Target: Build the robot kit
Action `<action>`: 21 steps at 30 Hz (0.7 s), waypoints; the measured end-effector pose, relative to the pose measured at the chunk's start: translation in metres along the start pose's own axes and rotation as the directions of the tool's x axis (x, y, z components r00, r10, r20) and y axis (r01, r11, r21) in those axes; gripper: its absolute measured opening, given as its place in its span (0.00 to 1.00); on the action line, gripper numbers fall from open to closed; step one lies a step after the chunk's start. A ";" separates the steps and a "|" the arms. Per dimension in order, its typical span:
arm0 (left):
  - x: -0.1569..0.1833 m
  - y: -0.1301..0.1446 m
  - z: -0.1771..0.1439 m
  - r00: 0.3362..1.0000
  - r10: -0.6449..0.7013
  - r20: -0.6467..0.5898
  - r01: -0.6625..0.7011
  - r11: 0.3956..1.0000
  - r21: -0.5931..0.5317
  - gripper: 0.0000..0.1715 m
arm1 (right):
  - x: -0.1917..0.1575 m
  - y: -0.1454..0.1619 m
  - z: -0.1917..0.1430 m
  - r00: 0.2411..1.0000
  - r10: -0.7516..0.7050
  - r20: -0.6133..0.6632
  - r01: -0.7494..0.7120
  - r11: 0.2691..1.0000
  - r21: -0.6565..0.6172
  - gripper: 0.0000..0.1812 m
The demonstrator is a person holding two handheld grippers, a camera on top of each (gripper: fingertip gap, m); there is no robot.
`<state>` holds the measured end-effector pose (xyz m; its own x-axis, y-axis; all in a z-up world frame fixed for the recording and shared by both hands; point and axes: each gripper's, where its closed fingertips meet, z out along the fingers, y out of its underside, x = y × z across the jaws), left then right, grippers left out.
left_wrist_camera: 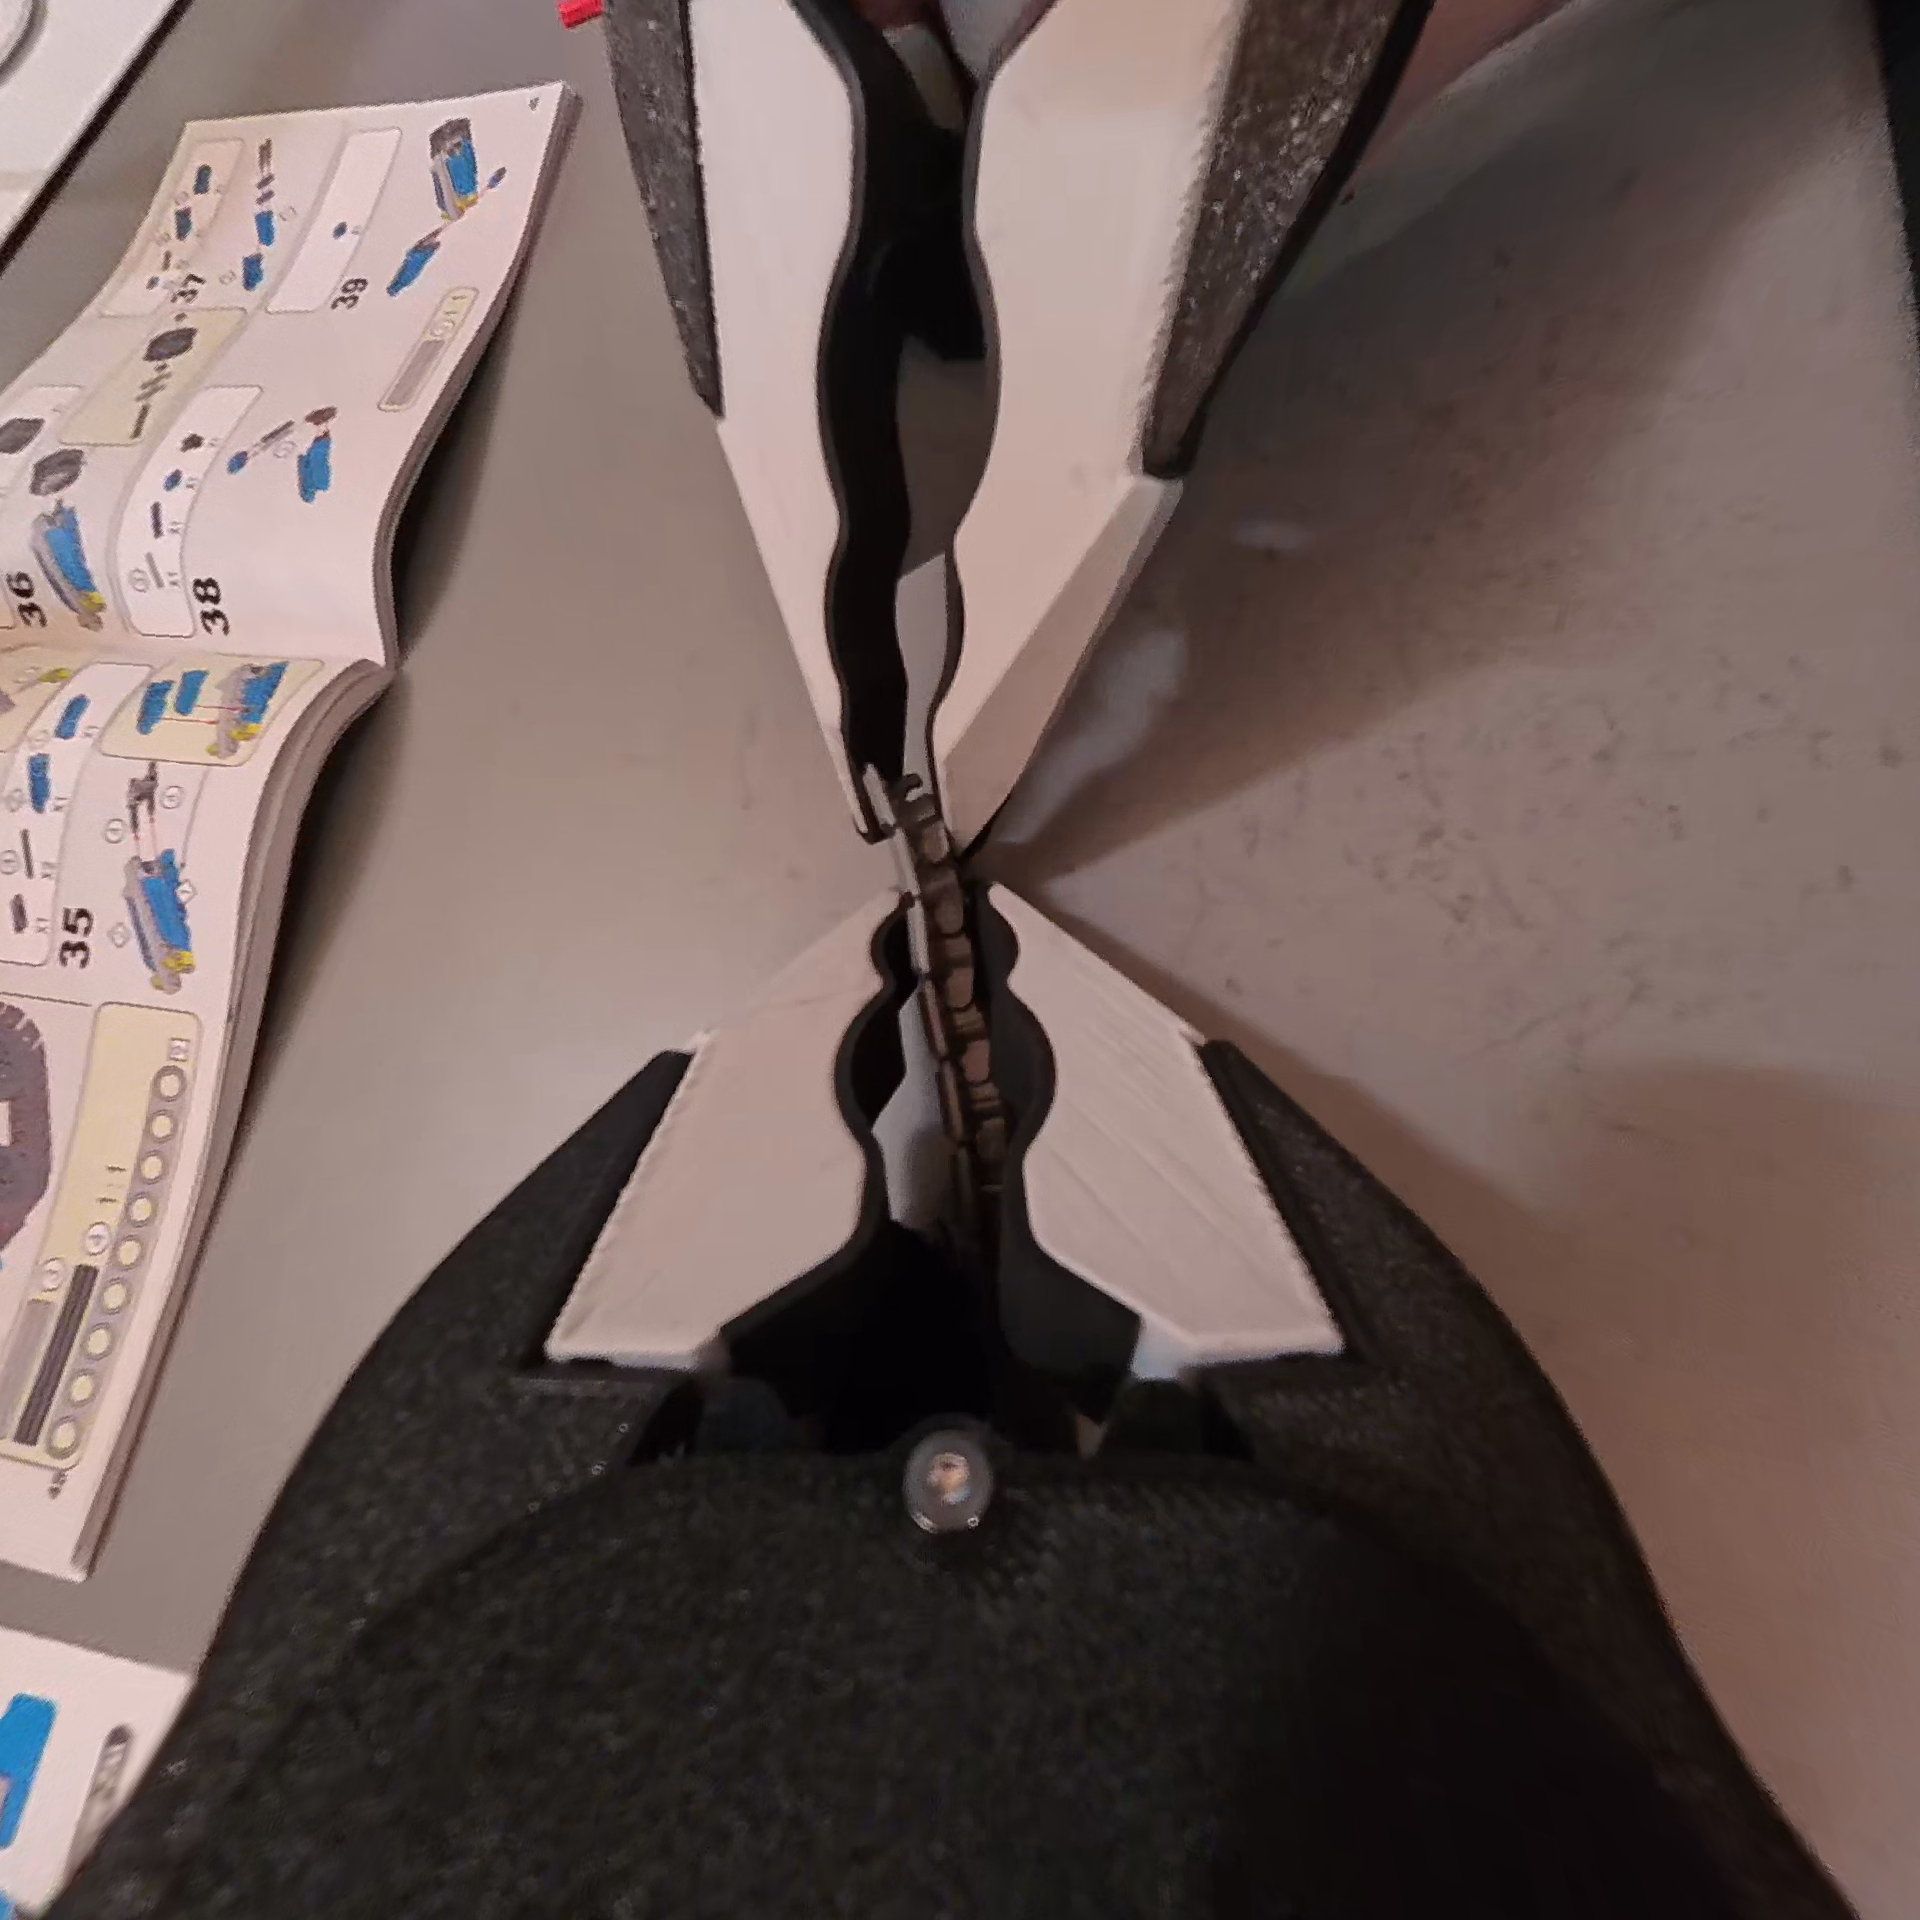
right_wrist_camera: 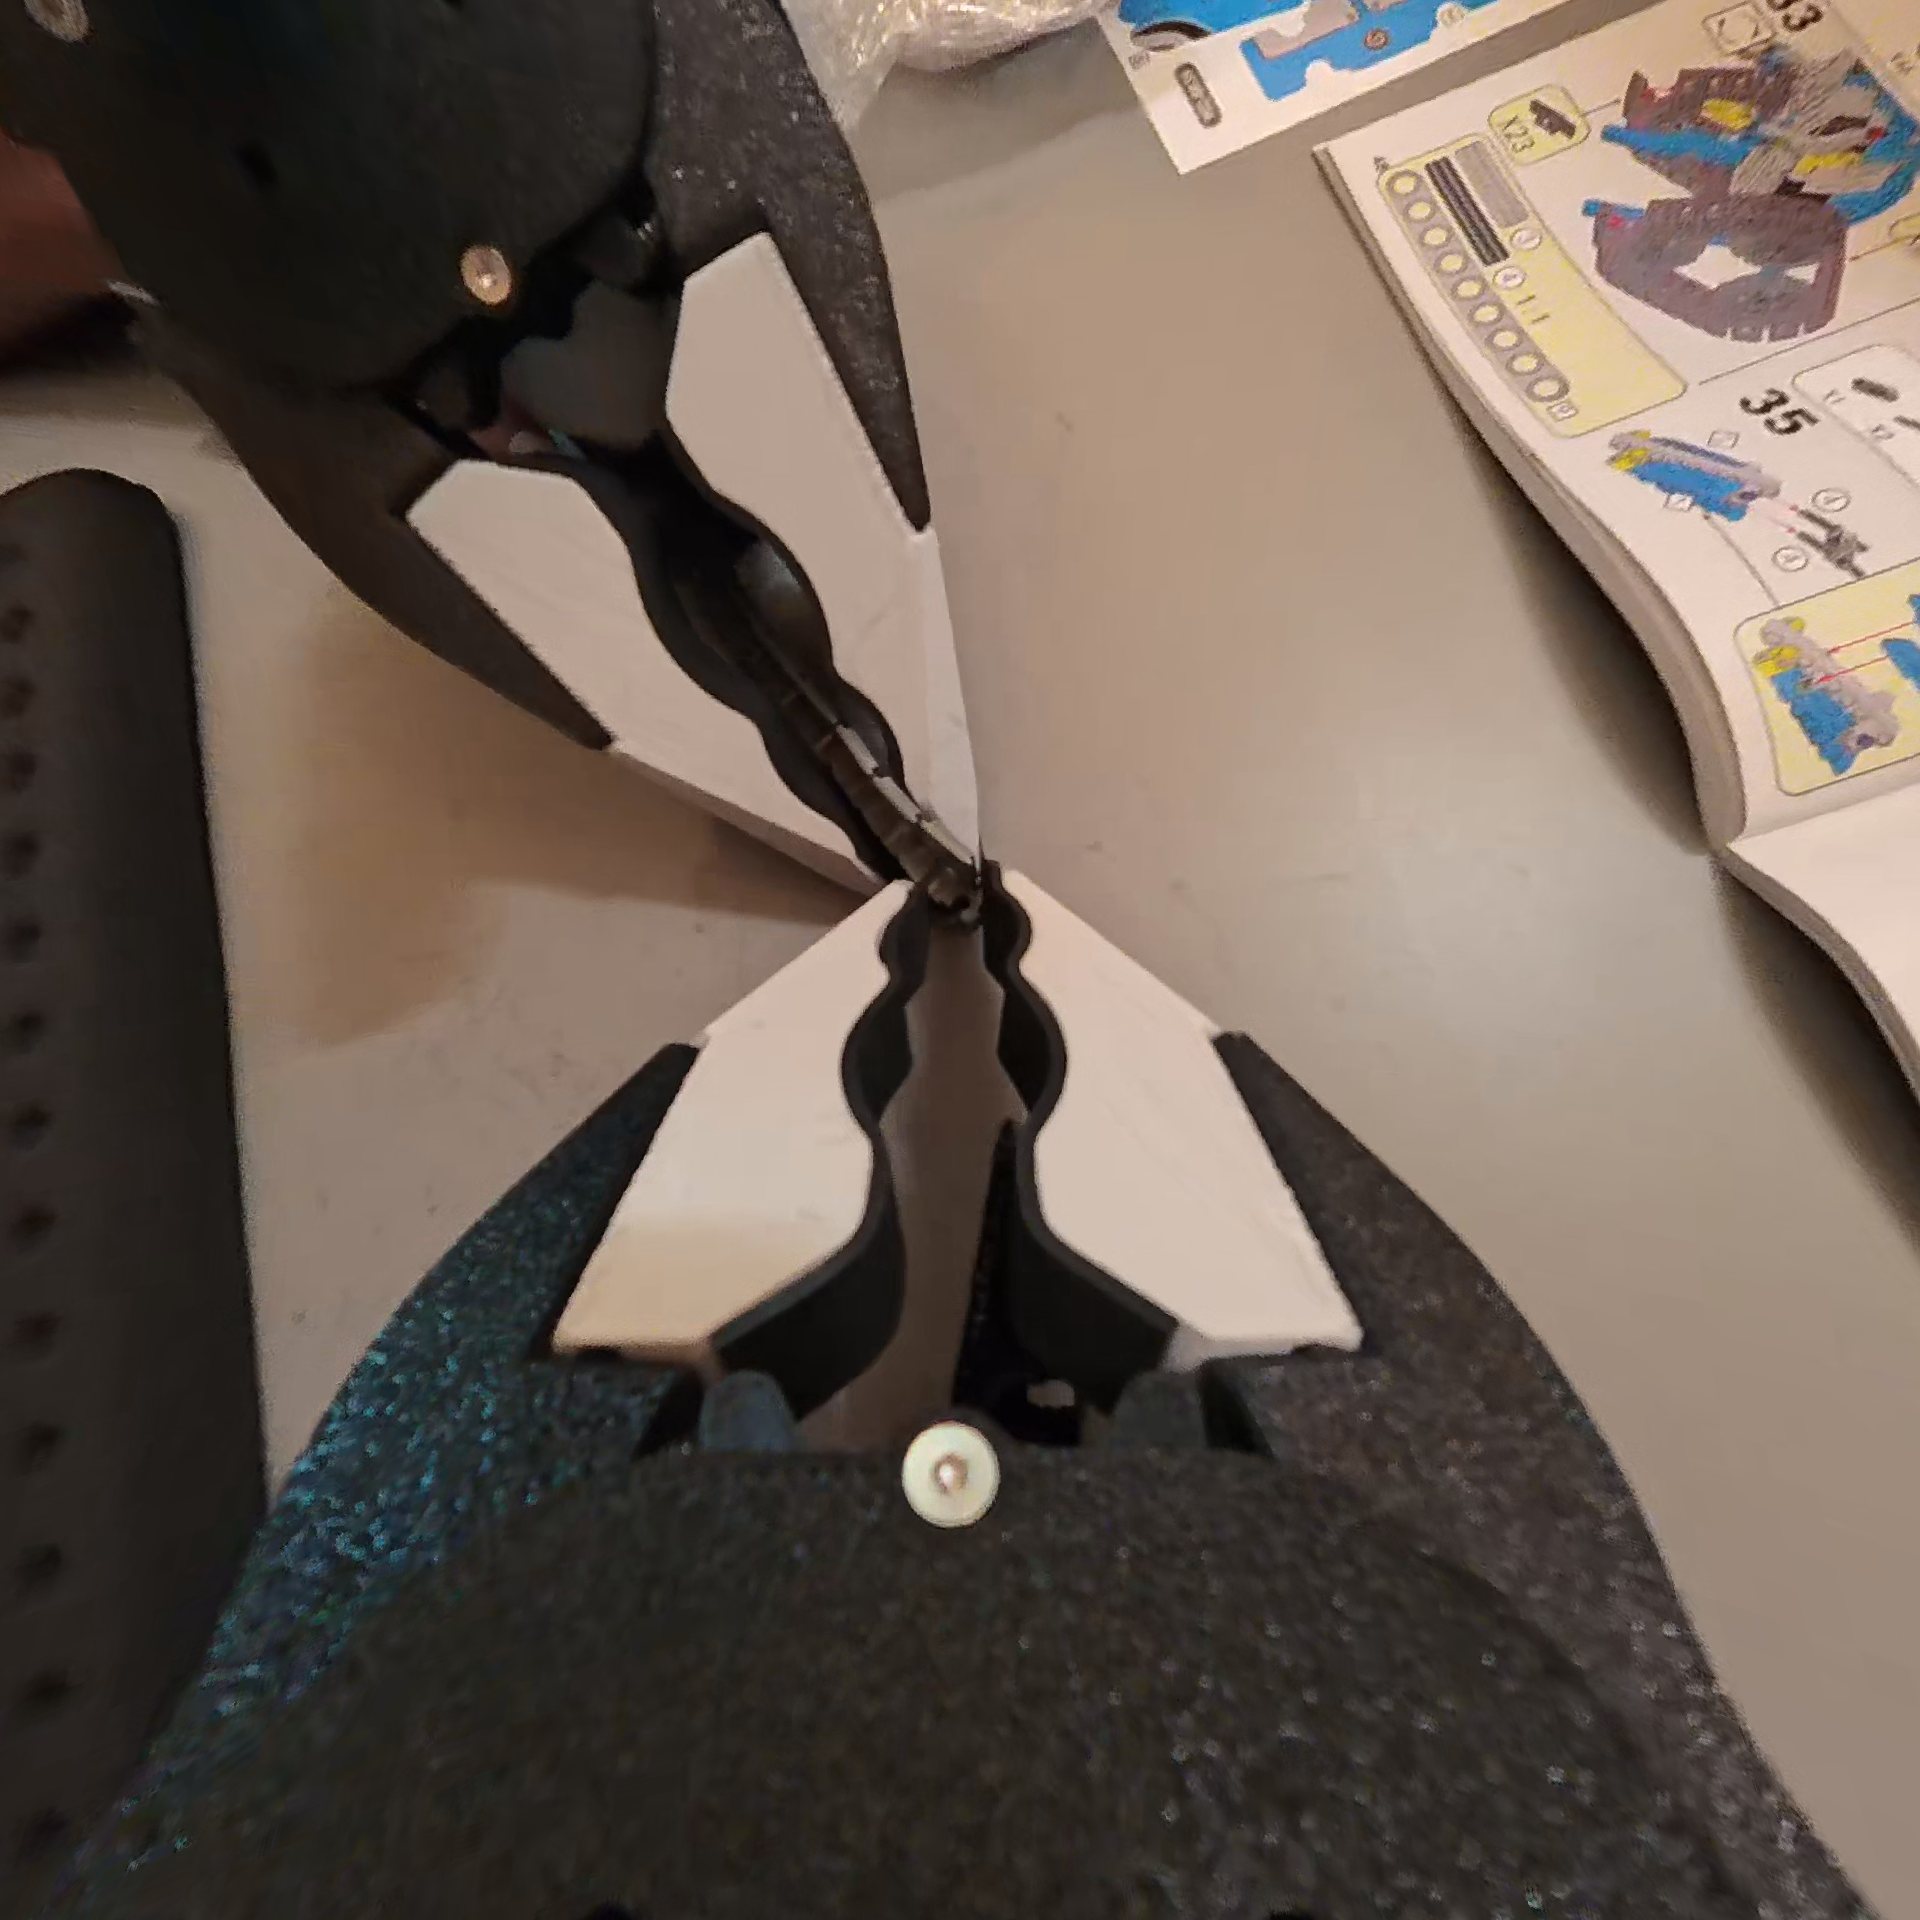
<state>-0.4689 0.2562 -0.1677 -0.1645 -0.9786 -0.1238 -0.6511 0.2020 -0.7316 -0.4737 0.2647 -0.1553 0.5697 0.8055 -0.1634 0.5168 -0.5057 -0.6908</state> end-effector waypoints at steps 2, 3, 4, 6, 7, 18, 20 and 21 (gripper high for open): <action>-0.001 0.001 0.000 0.997 -0.064 -0.036 0.064 0.998 0.003 0.04 | 0.001 0.000 0.000 0.999 0.020 0.025 -0.020 1.000 0.011 0.05; -0.002 0.001 0.000 0.994 -0.094 -0.055 0.095 0.996 0.002 0.04 | 0.002 0.000 0.000 0.999 0.019 0.035 -0.020 1.000 0.016 0.06; -0.002 0.001 0.000 0.990 -0.119 -0.070 0.119 0.993 0.001 0.04 | 0.003 0.000 -0.001 0.998 0.032 0.048 -0.033 0.999 0.021 0.06; -0.005 0.001 0.000 0.979 -0.183 -0.096 0.183 0.983 -0.005 0.04 | 0.005 -0.001 -0.001 0.998 0.037 0.047 -0.039 0.998 0.043 0.06; -0.005 0.002 0.000 0.973 -0.205 -0.104 0.206 0.979 -0.009 0.04 | 0.006 -0.001 -0.001 0.998 0.036 0.047 -0.038 0.998 0.049 0.06; -0.003 0.005 -0.008 0.957 -0.252 -0.143 0.254 0.967 0.002 0.04 | 0.004 -0.003 0.002 0.998 0.032 0.062 -0.037 0.997 0.075 0.05; -0.004 0.005 -0.008 0.962 -0.241 -0.128 0.243 0.970 0.003 0.04 | 0.005 -0.004 0.002 0.999 0.024 0.043 -0.027 0.997 0.078 0.05; -0.004 0.005 -0.008 0.965 -0.233 -0.116 0.236 0.972 0.005 0.05 | 0.006 -0.004 0.002 0.999 0.032 0.029 -0.034 0.997 0.073 0.05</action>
<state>-0.4770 0.2616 -0.1657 -0.0926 -0.9873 0.1289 -0.6680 -0.0344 -0.7434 -0.4733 0.2717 -0.1548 0.5675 0.7972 -0.2058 0.4490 -0.5092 -0.7343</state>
